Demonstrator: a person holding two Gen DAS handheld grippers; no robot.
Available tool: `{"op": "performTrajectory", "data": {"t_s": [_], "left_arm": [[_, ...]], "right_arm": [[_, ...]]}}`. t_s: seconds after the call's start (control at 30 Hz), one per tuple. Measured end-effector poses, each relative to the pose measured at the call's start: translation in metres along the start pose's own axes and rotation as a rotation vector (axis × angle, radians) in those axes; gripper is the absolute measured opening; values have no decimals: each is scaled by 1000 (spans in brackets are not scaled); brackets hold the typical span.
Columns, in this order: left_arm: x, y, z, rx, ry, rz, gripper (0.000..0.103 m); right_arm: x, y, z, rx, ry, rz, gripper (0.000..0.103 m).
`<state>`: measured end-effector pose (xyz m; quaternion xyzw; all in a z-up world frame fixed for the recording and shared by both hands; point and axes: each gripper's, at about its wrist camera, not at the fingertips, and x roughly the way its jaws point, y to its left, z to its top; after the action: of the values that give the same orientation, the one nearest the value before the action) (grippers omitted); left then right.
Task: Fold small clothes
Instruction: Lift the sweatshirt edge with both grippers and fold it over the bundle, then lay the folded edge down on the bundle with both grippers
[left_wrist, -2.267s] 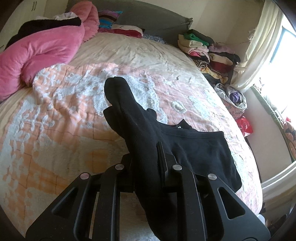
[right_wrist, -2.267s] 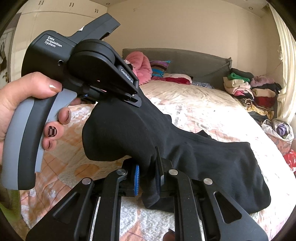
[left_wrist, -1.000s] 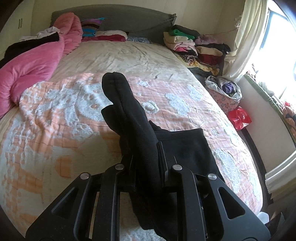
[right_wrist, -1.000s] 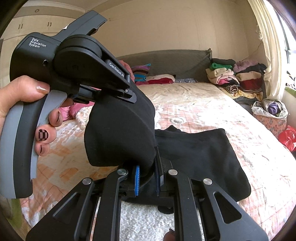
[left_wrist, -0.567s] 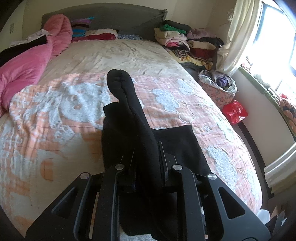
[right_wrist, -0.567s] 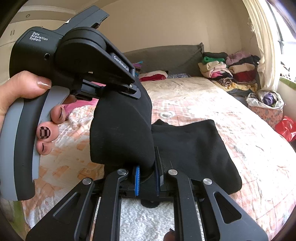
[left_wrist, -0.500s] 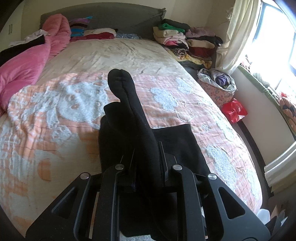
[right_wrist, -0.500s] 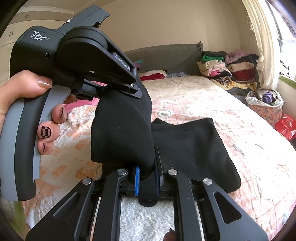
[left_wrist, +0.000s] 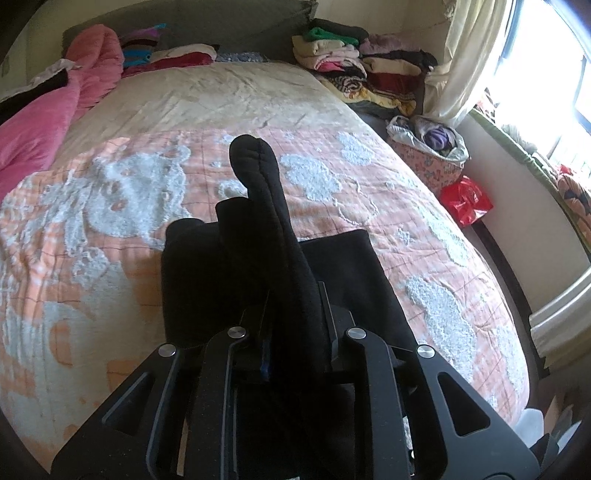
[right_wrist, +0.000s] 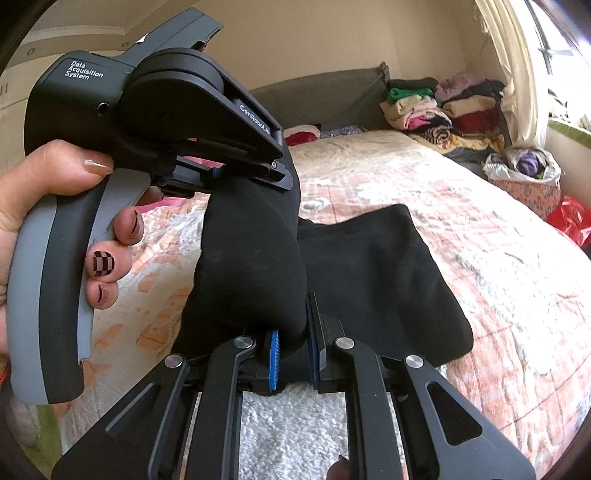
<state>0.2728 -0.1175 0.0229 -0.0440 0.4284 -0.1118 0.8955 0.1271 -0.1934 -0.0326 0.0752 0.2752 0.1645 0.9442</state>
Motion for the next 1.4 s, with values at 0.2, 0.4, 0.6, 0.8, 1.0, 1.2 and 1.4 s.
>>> {"op": "performTrajectory", "data": {"t_s": [0.2, 0.4, 0.6, 0.8, 1.0, 1.2, 1.4], "left_arm": [[19, -14, 2, 30, 36, 2, 14], [34, -27, 5, 44, 62, -15, 17], [47, -31, 4, 33, 91, -45, 20], [58, -34, 5, 26, 114, -67, 24], [73, -29, 5, -52, 157, -190, 39], [47, -15, 5, -111, 65, -269, 57], [0, 32, -11, -130, -59, -139, 61]], "right_arm": [[10, -18, 0, 64, 32, 4, 11], [14, -27, 0, 90, 43, 8, 11], [19, -33, -3, 109, 68, 0, 11], [26, -41, -2, 134, 85, 1, 12], [32, -57, -5, 218, 128, 35, 14], [34, -71, -3, 243, 172, 99, 28], [24, -74, 12, 180, 213, 154, 73]]}}
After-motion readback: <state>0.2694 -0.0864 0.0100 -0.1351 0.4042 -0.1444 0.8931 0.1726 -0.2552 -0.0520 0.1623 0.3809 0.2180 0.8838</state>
